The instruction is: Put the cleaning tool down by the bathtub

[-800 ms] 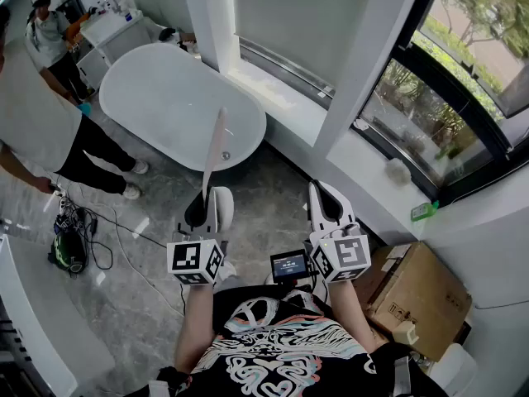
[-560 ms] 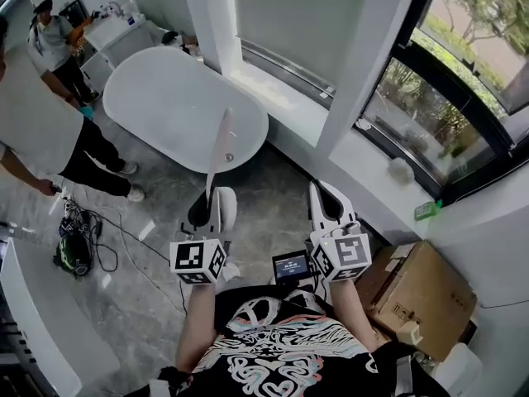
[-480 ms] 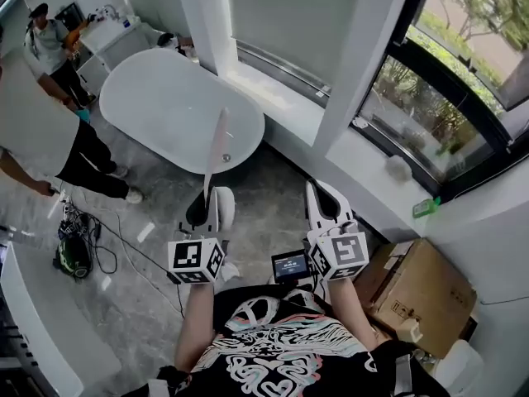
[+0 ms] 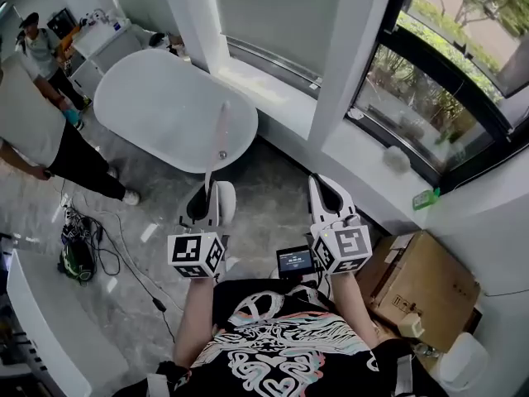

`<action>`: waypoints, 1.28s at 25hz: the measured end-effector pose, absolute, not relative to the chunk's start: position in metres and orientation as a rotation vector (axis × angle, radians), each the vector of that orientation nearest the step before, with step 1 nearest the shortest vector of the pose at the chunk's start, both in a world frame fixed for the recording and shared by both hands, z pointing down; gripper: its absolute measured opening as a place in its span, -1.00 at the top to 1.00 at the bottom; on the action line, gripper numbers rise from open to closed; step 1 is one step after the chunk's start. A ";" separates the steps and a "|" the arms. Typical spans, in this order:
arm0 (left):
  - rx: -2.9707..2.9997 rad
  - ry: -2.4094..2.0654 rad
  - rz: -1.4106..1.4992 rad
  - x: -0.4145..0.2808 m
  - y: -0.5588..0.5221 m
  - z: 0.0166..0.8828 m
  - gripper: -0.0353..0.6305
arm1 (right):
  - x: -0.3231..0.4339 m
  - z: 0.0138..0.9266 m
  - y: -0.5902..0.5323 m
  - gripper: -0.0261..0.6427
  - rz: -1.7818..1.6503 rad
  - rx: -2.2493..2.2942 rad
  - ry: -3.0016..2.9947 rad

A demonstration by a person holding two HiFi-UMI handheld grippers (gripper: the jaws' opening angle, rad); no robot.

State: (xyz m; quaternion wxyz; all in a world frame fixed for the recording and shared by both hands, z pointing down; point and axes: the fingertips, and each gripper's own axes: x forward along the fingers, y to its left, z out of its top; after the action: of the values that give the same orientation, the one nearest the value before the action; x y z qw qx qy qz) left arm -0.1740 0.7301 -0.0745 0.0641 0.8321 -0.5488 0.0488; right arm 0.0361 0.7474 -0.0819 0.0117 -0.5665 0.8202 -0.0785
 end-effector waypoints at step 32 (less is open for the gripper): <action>2.502 -1.540 0.163 -0.178 0.415 -0.040 0.79 | 0.009 -0.063 0.458 0.84 -0.315 -1.786 2.589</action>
State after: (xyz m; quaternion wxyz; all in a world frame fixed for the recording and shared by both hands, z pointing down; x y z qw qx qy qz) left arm -0.1775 0.4150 -0.0396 0.0994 0.8460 -0.5209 0.0553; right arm 0.0090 0.4578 -0.0632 -0.0097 -0.5651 0.8189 -0.0998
